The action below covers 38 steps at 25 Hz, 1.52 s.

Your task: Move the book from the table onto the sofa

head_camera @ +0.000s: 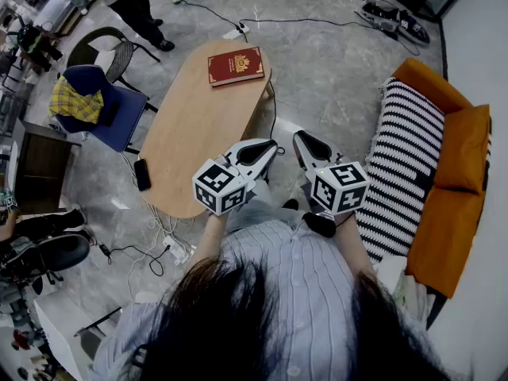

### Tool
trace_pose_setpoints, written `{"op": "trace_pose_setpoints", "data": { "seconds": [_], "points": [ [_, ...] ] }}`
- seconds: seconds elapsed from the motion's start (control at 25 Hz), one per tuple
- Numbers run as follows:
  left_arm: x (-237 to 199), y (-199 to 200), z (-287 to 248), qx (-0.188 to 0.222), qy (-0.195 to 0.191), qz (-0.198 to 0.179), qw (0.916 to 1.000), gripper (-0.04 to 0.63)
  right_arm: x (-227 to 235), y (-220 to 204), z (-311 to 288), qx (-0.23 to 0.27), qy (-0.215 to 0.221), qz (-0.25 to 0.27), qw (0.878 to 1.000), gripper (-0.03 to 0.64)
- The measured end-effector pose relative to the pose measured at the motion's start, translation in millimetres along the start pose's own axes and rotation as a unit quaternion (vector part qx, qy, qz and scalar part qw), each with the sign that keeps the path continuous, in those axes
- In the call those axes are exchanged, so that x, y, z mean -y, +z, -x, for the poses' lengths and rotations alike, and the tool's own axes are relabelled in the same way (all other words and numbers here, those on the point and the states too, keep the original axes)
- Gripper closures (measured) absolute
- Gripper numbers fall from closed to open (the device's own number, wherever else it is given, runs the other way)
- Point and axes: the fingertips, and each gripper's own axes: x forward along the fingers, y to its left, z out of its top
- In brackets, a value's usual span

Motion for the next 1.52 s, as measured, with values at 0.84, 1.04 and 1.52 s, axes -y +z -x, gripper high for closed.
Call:
{"op": "trace_pose_setpoints", "data": {
  "seconds": [0.84, 1.04, 1.52],
  "points": [
    [-35, 4, 29, 0.024, 0.055, 0.029, 0.9978, 0.569, -1, -13, -20, -0.025, 0.018, -0.002, 1.0, 0.578],
    [-69, 5, 40, 0.032, 0.078, 0.051, 0.9951, 0.569, 7, -6, -40, -0.03, 0.017, -0.005, 0.999, 0.578],
    [-217, 24, 20, 0.025, 0.108, 0.089, 0.9898, 0.564, 73, 21, -154, -0.079, -0.016, -0.044, 0.996, 0.578]
  ]
}}
